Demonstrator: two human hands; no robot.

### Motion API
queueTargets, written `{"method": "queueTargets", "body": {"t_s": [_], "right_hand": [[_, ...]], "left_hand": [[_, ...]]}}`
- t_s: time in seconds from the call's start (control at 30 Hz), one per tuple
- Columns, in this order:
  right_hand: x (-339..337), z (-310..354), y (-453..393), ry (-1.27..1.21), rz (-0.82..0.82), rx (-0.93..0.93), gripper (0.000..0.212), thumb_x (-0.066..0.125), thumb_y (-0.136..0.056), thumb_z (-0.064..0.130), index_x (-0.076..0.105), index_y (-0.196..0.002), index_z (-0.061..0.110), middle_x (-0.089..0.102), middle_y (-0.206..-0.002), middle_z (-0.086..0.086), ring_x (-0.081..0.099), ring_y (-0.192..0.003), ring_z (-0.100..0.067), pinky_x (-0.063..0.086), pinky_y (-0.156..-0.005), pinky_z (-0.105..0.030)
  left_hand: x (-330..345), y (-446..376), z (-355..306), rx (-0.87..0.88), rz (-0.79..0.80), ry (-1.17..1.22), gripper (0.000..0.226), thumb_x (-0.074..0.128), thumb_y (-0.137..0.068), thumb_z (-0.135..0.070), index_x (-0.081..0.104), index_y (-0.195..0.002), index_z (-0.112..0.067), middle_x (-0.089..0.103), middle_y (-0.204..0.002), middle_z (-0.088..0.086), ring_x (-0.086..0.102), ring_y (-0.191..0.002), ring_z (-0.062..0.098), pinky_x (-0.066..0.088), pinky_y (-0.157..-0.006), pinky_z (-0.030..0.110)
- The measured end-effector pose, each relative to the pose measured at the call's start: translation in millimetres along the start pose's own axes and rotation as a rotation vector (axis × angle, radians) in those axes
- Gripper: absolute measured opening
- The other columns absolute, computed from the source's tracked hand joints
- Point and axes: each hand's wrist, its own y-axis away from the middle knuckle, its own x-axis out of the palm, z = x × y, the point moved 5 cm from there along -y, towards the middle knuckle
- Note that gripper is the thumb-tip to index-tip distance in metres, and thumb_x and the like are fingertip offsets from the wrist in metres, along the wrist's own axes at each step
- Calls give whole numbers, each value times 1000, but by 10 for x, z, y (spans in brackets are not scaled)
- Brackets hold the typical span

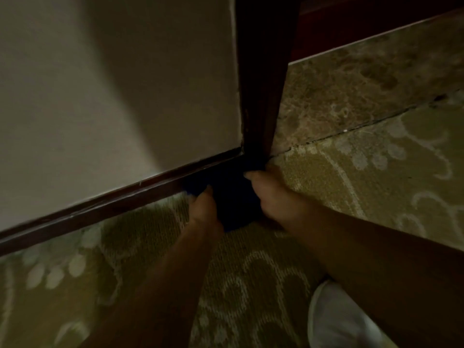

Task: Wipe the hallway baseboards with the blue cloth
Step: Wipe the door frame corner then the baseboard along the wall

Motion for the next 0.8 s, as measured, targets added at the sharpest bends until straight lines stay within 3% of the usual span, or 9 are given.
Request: {"method": "queueTargets", "body": {"t_s": [0.13,0.27,0.37,0.43,0.5,0.57,0.63,0.73,0.8], "right_hand": [[40,-79,-35,55,-34,7,21,54,-93,12,59,-114,13,64,-110,-10,61,-99,-29,52,-92,-44],[105,-73,-26,15,-128,-68,9,51,-93,8,52,-95,17,60,-100,-12,60,-99,-32,51,-94,-46],[256,-65,83,30,-174,-126,13,49,-95,12,55,-107,12,61,-106,-13,59,-105,-35,48,-97,-46],[416,-31,147,50,-202,-157,22,49,-94,12,54,-115,8,60,-115,-14,57,-110,-35,46,-101,-46],[563,82,181,54,-208,-205,9,47,-93,7,52,-101,9,59,-107,-10,57,-108,-32,45,-101,-45],[671,222,248,1,-185,-230,12,46,-92,2,48,-86,12,56,-90,-2,56,-98,-26,48,-98,-42],[662,242,288,24,-197,-263,8,48,-92,4,50,-93,11,56,-90,-2,57,-96,-23,49,-96,-40],[556,26,343,137,-203,-266,20,53,-95,14,58,-114,11,65,-110,-5,61,-106,-26,49,-98,-43],[450,-126,435,178,-180,-180,16,54,-96,15,59,-111,13,65,-112,-5,61,-108,-28,50,-93,-42]], "left_hand": [[-58,22,-12,-19,58,67,46,53,-96,-41,51,-138,-24,62,-132,12,65,-112,37,61,-71,50],[-133,-230,79,-37,58,84,74,64,-76,-45,43,-145,-28,61,-133,11,65,-110,39,55,-84,61],[-143,51,-85,-83,80,113,43,53,-97,-36,54,-136,-19,64,-125,12,67,-98,35,58,-73,50],[-183,216,-246,-107,124,118,40,40,-104,-31,54,-136,-12,64,-123,15,64,-83,29,51,-61,41],[-271,348,-458,-71,163,151,40,36,-105,-30,52,-136,-10,66,-115,13,62,-79,26,51,-60,38],[-396,457,-672,-18,181,200,40,38,-105,-27,48,-140,-11,61,-126,13,63,-100,29,52,-76,38],[-473,442,-696,-10,200,158,39,40,-104,-21,48,-139,-7,54,-140,17,55,-124,32,48,-86,36],[-562,245,-468,35,118,55,37,47,-99,-14,51,-135,-3,57,-137,19,57,-124,37,50,-93,41],[-658,223,-222,-45,153,34,39,52,-98,-18,52,-135,-7,57,-136,17,57,-123,38,49,-100,48]]}}
